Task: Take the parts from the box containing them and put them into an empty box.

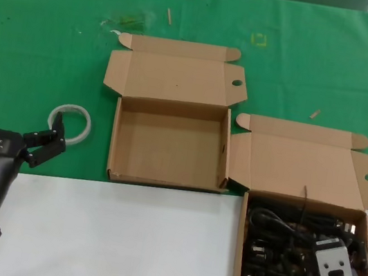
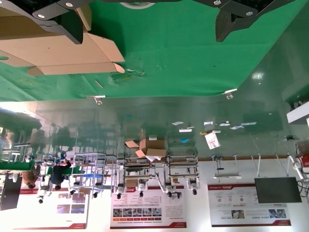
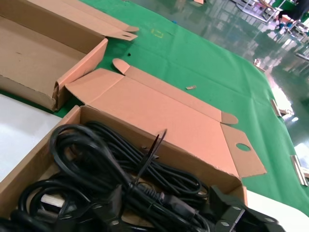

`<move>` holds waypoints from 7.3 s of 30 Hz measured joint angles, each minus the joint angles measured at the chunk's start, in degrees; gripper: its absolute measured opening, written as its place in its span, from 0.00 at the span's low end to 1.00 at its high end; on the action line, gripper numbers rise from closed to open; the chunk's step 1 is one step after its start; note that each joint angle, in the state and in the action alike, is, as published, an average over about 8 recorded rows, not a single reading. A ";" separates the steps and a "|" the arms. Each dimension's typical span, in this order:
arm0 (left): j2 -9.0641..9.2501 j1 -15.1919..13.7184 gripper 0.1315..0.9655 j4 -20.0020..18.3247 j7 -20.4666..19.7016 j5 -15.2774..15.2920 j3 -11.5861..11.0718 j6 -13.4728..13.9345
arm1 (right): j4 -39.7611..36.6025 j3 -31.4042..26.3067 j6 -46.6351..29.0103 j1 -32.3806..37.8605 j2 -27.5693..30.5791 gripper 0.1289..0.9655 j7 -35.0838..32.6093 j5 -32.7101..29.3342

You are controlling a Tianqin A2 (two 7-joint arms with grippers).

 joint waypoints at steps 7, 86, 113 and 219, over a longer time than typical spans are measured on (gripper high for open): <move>0.00 0.00 1.00 0.00 0.00 0.00 0.00 0.00 | 1.16 0.69 0.07 -1.59 0.00 0.53 0.62 0.00; 0.00 0.00 1.00 0.00 0.00 0.00 0.00 0.00 | 14.53 -5.91 12.10 10.84 0.00 0.01 -4.09 0.00; 0.00 0.00 1.00 0.00 0.00 -0.01 0.00 0.00 | -20.48 -38.58 -8.05 41.29 0.27 0.01 20.75 0.00; 0.00 0.00 1.00 0.00 0.01 -0.02 0.00 0.00 | -20.63 -20.75 -7.25 30.78 0.62 0.58 17.85 -0.23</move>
